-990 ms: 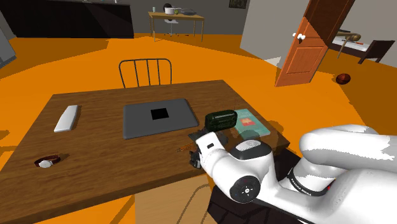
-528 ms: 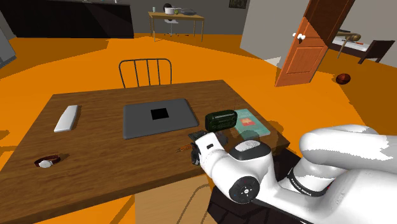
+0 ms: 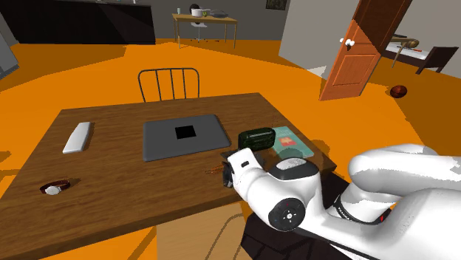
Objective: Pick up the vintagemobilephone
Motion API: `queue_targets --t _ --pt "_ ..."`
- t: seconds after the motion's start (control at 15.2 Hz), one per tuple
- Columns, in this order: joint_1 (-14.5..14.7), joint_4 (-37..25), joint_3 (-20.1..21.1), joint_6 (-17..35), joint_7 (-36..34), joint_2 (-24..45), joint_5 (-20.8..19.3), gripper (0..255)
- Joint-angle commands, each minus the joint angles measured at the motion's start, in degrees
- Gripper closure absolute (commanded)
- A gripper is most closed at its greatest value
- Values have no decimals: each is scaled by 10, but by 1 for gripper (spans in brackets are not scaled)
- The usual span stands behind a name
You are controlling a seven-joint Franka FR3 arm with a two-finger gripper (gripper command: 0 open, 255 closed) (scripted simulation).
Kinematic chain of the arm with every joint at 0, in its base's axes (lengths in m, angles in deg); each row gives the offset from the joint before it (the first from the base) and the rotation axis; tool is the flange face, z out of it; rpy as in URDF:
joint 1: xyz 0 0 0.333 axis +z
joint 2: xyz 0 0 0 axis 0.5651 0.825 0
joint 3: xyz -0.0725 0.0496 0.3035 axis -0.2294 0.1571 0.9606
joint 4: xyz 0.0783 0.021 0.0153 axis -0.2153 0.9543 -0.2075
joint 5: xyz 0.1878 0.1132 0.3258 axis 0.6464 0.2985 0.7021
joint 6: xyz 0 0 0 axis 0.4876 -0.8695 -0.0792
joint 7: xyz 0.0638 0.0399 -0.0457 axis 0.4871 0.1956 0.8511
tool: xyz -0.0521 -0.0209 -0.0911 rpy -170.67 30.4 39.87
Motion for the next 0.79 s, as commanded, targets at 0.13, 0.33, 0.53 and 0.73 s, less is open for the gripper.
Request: queue_targets --t 0.13,0.33,0.53,0.73 --pt "26 1 -42 -20 25 5 -5 255" --pt "44 0 -73 -35 44 8 -8 255" --pt "62 -2 -102 -51 63 9 -11 255" --pt "68 -4 -114 -57 70 9 -12 255"
